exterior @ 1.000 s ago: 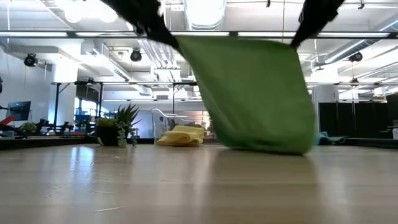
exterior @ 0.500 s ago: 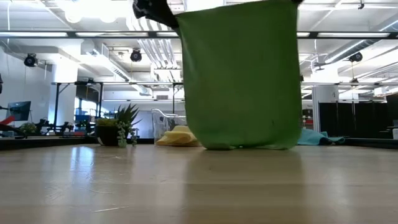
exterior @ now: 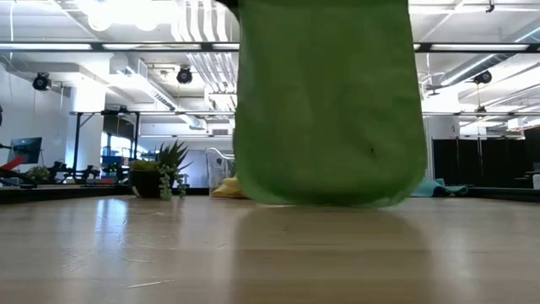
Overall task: Fold microfiber towels
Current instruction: Fold the green towel
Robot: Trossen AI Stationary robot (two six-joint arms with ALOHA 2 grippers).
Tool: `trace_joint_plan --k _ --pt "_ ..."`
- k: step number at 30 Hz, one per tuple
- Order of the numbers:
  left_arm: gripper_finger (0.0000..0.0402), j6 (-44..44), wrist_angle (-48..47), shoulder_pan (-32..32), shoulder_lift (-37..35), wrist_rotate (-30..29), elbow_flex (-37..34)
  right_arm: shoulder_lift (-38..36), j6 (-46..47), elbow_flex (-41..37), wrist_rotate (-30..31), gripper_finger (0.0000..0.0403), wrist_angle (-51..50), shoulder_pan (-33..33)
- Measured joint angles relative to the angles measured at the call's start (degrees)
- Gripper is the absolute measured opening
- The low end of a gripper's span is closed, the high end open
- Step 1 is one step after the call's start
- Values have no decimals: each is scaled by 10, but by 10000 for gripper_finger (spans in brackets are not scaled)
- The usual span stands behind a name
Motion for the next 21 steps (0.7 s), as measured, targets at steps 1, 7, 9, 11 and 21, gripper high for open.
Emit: trace_joint_plan --k 1,7,9,11,21 --pt "0 19 0 6 3 -6 11 0 -21 10 7 8 2 -11" --pt "0 88 3 52 9 -8 63 1 -123 67 22 8 14 -91" --pt "0 97 0 57 9 -8 74 1 -146 83 22 8 35 -102" --pt "0 97 -1 55 8 -8 81 1 -152 94 22 8 57 -99" --pt "0 -166 -92 -104 33 -7 28 54 156 -27 -13 8 13 116"
